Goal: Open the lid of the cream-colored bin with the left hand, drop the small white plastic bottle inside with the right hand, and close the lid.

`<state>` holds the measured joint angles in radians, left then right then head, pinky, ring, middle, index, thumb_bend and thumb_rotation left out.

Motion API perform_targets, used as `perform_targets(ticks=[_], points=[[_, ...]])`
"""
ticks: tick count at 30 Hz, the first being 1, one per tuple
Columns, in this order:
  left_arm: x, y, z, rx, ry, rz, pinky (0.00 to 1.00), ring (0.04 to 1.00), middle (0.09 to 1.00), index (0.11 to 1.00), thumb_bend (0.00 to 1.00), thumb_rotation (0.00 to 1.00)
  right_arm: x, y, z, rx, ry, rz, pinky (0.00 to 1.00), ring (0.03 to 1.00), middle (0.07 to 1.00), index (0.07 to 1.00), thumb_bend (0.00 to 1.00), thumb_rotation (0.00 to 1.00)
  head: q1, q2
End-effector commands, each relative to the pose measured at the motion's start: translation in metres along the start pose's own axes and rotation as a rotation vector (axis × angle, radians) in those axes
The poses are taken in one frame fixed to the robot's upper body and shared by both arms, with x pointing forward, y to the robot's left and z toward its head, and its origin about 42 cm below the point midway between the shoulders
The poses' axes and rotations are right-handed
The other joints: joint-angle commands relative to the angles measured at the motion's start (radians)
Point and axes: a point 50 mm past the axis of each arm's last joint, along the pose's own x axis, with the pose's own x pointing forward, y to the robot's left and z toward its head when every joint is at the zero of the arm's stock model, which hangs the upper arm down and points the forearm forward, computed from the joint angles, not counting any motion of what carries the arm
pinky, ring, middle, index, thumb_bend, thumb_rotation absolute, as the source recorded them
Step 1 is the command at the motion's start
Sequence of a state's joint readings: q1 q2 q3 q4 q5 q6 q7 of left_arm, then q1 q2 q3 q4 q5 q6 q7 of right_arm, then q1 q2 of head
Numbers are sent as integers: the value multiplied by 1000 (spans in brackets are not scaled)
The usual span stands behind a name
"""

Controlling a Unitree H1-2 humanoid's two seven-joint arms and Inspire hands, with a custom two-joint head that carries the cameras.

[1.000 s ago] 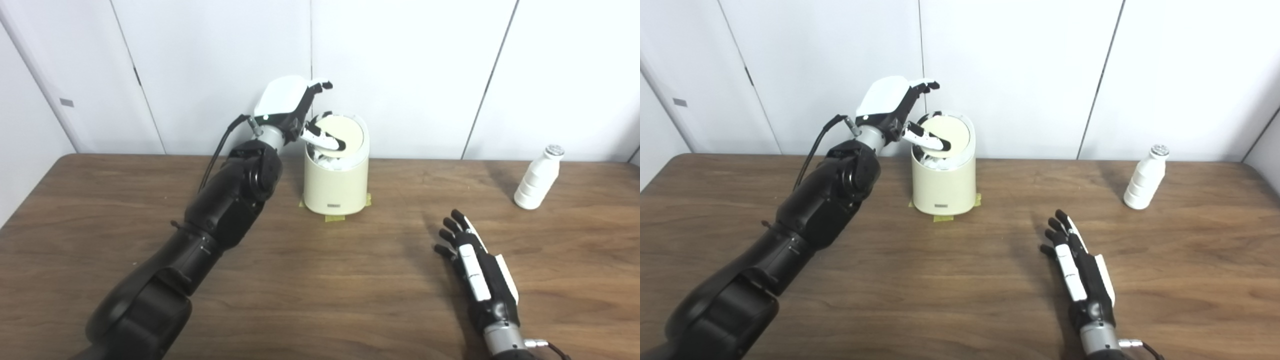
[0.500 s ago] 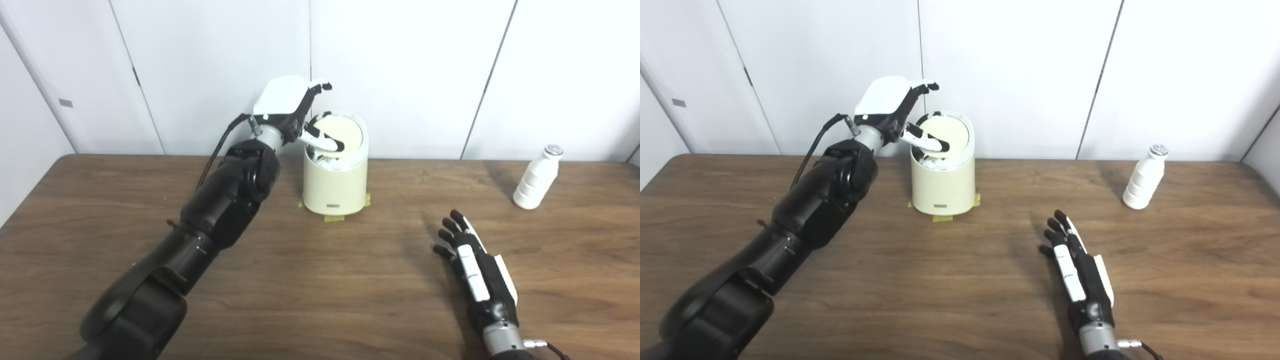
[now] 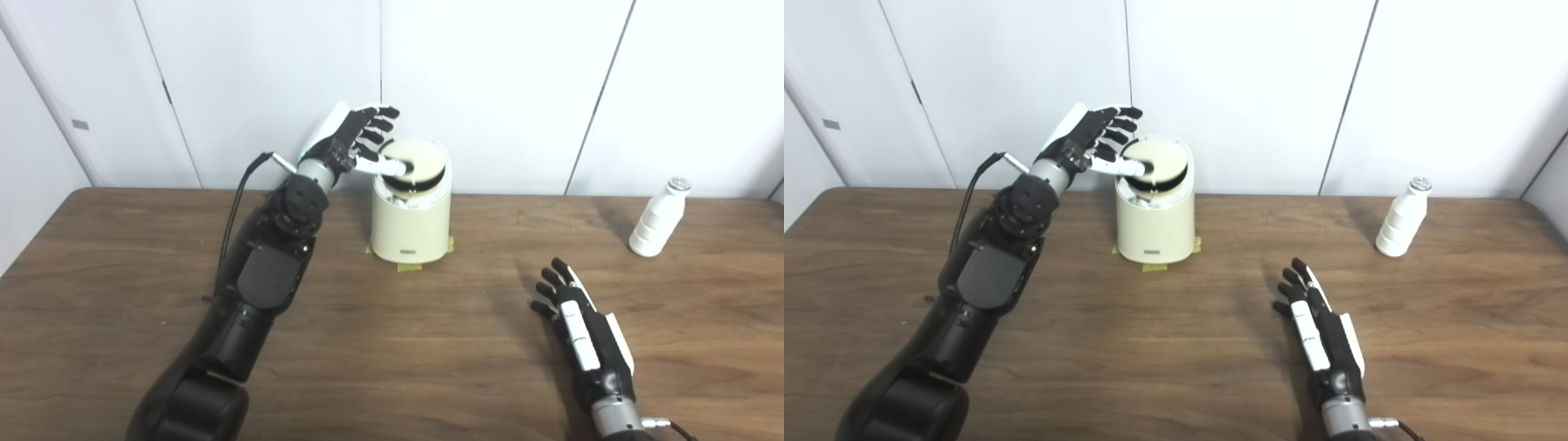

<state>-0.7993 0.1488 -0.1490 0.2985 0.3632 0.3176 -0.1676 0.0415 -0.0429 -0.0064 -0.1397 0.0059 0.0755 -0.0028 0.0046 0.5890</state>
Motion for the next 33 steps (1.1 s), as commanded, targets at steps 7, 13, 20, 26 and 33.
perform_targets(ticks=[7,13,20,26,33], points=[[-34,24,26,-171,-164,124,700,770,807,847,493,377,0,-4,11,-13,-34,-6,790,891,920,940,516,846,-7,1],[-71,14,1,-283,-134,169,666,742,774,820,490,355,6,-12,18,0,-62,-37,729,853,897,921,520,640,-19,0],[-115,1,-39,-339,-80,181,694,748,779,832,506,417,11,-27,25,14,-85,-85,751,855,891,901,659,508,-58,-7],[-142,-14,-67,-395,-5,206,707,756,790,840,468,399,21,-48,27,-79,-123,-143,713,834,878,887,738,459,-94,0],[-154,-19,-80,-382,24,196,731,767,809,846,436,408,30,-79,24,-174,-180,-234,797,831,860,877,758,358,-150,7]])
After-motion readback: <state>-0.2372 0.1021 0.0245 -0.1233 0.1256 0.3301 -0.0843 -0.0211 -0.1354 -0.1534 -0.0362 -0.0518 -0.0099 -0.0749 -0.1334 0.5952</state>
